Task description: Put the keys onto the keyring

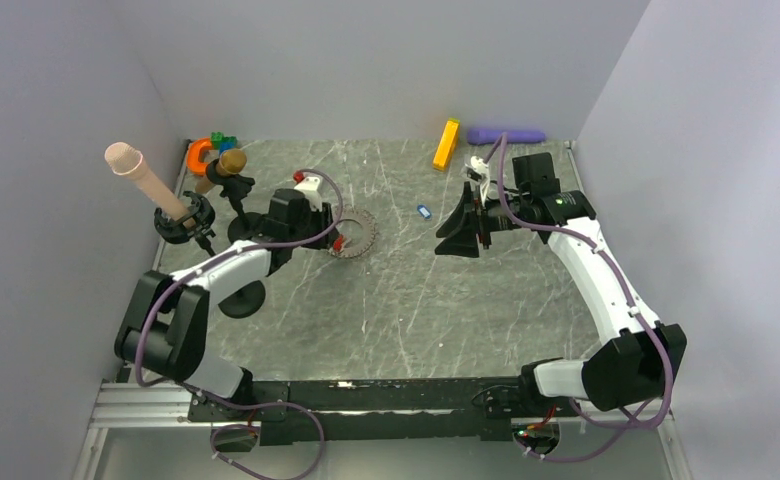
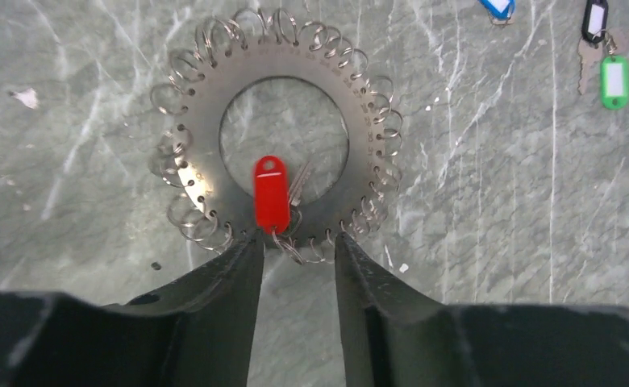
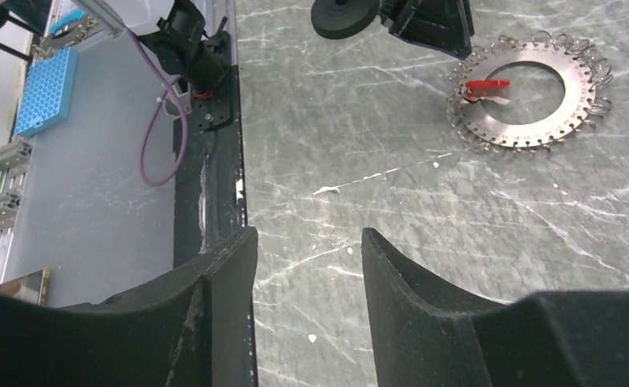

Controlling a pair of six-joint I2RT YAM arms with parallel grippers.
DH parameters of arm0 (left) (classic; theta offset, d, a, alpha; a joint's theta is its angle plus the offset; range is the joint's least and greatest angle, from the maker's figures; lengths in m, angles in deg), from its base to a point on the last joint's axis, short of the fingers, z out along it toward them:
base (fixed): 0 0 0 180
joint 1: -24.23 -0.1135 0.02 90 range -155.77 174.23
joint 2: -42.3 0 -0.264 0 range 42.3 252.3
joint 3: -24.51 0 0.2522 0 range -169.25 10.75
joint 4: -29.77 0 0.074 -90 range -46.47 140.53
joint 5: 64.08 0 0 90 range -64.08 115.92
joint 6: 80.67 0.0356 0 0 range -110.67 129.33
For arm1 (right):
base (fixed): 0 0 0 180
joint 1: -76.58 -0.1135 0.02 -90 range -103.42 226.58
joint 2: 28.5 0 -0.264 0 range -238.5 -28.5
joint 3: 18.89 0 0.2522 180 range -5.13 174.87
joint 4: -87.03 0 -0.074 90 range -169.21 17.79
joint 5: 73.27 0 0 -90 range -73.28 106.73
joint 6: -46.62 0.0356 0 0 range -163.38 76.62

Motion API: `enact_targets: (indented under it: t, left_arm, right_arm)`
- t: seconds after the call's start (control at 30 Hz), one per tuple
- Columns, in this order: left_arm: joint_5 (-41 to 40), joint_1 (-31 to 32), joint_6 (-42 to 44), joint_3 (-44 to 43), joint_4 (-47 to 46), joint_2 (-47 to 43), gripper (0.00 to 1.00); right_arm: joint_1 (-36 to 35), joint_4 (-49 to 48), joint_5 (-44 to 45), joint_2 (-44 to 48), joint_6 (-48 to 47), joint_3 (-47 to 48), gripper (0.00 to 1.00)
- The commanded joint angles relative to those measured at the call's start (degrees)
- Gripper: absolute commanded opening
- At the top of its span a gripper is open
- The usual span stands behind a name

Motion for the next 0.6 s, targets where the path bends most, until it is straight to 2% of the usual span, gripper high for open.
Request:
enact_targets:
  t: [0.0, 0.2, 0.3, 0.33, 0.37, 0.4, 0.47, 0.57]
  left_arm:
    - [-2.0, 0.4, 1.2, 0.0, 2.9, -7.2, 0.47]
    - [-0.7, 2.7, 3.9, 1.6, 8.9, -19.9, 0.57]
    - [-6.3, 8.6, 5.1, 1.3, 13.7, -28.5, 0.64]
    - [-7.3, 11.1, 5.4, 0.9, 15.2, -31.2, 0.71]
    - [-9.9, 13.8, 5.5, 0.3, 16.4, -33.9, 0.9]
    - [-11.6, 16.1, 4.6, -0.3, 17.8, -36.2, 0.98]
    - [-13.3, 18.7, 2.1, -2.2, 21.3, -40.7, 0.99]
    - [-13.4, 19.1, -1.0, -4.0, 24.9, -48.7, 1.0]
  right_arm:
    - [0.3, -2.4, -0.1, 1.7, -0.3, -0.4, 0.55]
    - [0.2, -1.5, 3.6, 2.6, -1.7, -0.3, 0.55]
    - [0.5, -0.9, 6.7, 3.6, -2.2, 0.4, 0.55]
    - [0.8, -0.7, 7.7, 3.9, -2.1, 0.8, 0.55]
    - [1.3, -0.6, 8.7, 4.4, -1.9, 1.3, 0.55]
    - [1.7, -0.5, 9.9, 4.9, -1.7, 1.8, 0.56]
    - [2.8, -0.8, 13.2, 6.1, -0.5, 3.1, 0.56]
    - [5.3, -2.3, 18.8, 8.6, 3.0, 4.7, 0.6]
